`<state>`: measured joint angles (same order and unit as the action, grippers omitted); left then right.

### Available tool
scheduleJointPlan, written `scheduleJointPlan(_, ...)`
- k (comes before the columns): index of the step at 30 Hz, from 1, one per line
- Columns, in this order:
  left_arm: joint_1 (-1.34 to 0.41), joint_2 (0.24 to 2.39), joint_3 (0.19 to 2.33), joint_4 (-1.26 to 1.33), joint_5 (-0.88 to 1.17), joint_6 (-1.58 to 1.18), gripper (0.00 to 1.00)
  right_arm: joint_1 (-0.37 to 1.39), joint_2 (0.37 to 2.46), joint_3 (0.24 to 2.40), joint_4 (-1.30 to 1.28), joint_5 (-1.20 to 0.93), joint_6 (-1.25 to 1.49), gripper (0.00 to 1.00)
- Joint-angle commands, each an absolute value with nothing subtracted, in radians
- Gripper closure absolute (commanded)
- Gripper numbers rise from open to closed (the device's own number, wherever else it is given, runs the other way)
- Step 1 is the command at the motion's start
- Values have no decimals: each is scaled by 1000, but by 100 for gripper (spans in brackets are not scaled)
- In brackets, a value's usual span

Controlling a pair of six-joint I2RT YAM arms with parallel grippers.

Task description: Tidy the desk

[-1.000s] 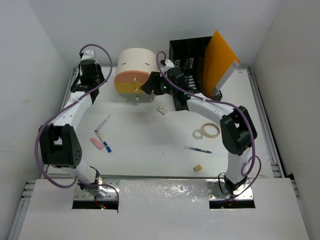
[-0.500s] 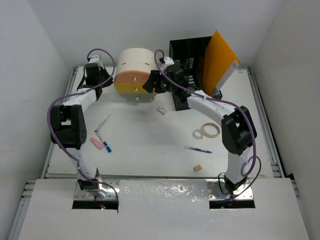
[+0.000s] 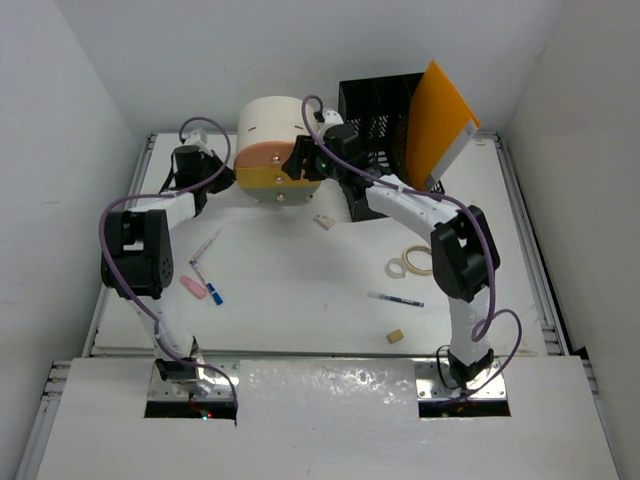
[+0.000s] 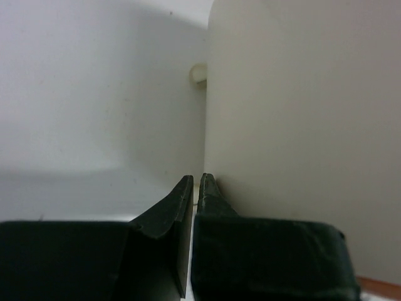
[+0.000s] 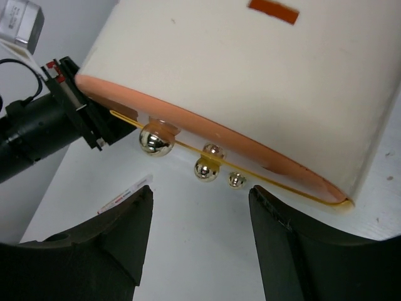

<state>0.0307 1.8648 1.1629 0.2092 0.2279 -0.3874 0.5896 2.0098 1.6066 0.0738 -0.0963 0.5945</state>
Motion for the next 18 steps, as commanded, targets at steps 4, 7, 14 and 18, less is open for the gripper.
scheduleJointPlan(4,14,1764,1123,265,265,-405,100,589,2052,1672,158,-103,669,39)
scheduleJointPlan(7,14,1753,1114,270,261,-407,100,589,2065,1678,192,-106,686,39)
scheduleJointPlan(14,14,1767,1118,273,262,-406,100,588,2071,1681,193,-100,681,39)
scheduleJointPlan(18,15,1775,1109,284,268,-414,100,588,2056,1683,150,-78,626,39)
